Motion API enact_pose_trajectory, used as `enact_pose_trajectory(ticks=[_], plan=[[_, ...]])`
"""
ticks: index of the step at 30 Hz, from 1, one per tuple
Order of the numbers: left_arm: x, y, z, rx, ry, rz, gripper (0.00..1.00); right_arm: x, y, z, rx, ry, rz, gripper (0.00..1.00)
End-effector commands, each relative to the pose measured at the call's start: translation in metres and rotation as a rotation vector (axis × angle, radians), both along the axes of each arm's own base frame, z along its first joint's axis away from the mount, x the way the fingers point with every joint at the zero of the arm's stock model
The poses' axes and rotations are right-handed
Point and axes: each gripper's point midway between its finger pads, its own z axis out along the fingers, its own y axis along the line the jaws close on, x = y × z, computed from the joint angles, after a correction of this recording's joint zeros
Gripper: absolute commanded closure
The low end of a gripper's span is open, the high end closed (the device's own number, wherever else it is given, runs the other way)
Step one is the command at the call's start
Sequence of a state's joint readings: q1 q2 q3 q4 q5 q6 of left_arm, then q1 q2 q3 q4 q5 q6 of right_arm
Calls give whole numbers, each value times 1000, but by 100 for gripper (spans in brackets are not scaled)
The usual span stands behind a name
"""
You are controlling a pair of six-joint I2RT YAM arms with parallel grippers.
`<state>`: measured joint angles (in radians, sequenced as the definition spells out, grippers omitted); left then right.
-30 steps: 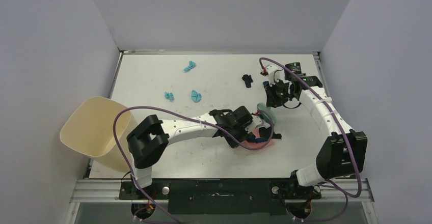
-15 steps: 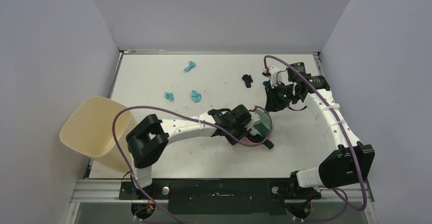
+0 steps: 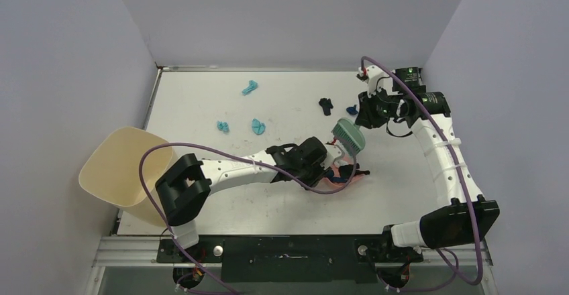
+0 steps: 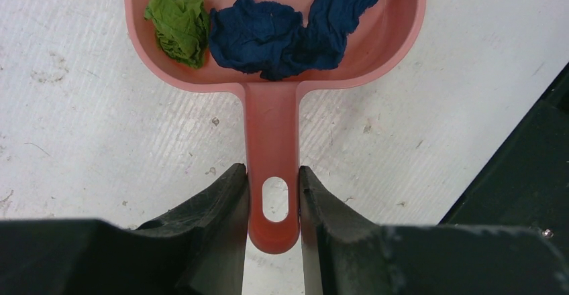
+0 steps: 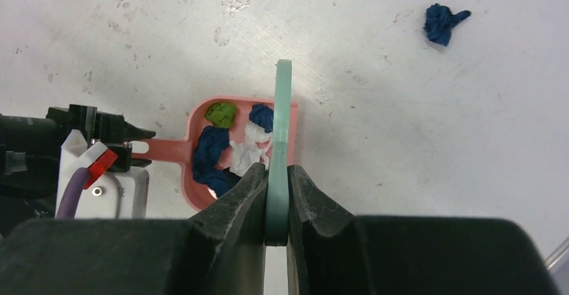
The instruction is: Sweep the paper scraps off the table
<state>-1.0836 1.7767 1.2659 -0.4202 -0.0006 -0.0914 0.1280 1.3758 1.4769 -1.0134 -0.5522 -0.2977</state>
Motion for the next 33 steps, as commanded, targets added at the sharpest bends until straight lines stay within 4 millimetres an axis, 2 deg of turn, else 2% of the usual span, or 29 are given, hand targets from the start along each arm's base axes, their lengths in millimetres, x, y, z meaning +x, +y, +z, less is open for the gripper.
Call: enact_pose_trajectory(ticks=[1,6,9,14,17,23,25,26,28,30,33], plan=[[3,-16,33,-136,-33,-19,100,14,-14,55,28,-204,-66,95],[4,-19,38,-177,-38,-20,100,25,-46,86,18,-223,-173,95],[4,-20,43,-200,-48,-19,100,34,-64,91,-2,-226,-238,95],[10,-14,58,-228,-93,17,100,35,-92,63,-36,-219,-379,95],[15,-8,64,-227,-122,54,100,34,-108,53,-26,-230,-450,95],[21,4,76,-199,-152,100,100,23,-140,21,-56,-176,-542,95],[24,10,86,-204,-177,122,100,17,-142,10,-32,-152,-538,95],[27,13,92,-207,-192,132,100,11,-139,-3,-9,-125,-533,95],[32,23,103,-208,-216,161,100,1,-124,-25,48,-71,-493,95],[38,35,112,-197,-237,196,100,-7,-108,-40,114,-30,-439,95],[47,51,127,-173,-289,267,100,-12,-90,-47,208,-16,-400,95]])
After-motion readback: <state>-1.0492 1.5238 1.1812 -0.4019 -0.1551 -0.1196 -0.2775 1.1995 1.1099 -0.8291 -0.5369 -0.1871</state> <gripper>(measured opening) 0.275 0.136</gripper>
